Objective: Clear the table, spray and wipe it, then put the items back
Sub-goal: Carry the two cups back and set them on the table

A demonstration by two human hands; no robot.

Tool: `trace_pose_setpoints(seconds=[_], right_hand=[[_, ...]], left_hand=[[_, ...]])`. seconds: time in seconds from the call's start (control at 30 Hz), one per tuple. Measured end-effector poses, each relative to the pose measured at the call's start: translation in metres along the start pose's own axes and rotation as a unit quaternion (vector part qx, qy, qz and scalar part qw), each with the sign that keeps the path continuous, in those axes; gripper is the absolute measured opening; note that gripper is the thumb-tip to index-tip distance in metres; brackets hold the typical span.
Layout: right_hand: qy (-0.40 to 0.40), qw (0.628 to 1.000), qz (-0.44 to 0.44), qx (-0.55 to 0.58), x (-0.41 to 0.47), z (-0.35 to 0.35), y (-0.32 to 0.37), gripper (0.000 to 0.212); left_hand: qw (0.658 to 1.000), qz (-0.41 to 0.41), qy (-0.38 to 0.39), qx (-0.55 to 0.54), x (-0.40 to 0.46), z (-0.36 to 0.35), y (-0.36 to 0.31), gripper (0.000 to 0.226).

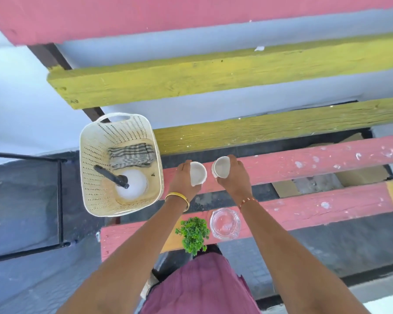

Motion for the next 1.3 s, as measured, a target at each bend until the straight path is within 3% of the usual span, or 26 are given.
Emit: trace_pose_setpoints(seconds=[0.3, 0.6, 0.97, 1.3], right_hand=[[-0.066, 0.996, 0.050, -0.013, -0.045, 0.057, 0.113, 0.068], [-0.101, 0.979, 0.168, 0.047, -0.102, 0.058, 0.295, 0.064], [-0.004, 0.944, 0.328, 0.040, -0.177, -0.065, 0.499, 0.062], [0.120, 0.892, 0.435, -0.008, -0.231, -0.201, 0.642, 0.060]], left_hand=[[0.990, -0.055, -0.100, -0.086, -0.071, 0.124, 0.006, 0.068], [0.966, -0.073, -0.216, -0.121, -0.156, 0.268, 0.097, 0.060], [0.923, 0.029, -0.356, -0.142, -0.258, 0.388, 0.306, 0.057], [0.871, 0.176, -0.415, -0.197, -0.326, 0.426, 0.480, 0.054]])
Point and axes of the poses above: each hand's wrist, its own x-axis towards the middle knuckle, its own z-axis out of the back of the hand, y = z × x, the point moved 9 cm from there along x, towards the middle knuckle, and after that the axes turned 11 degrees about z, right-handed, at the moved point
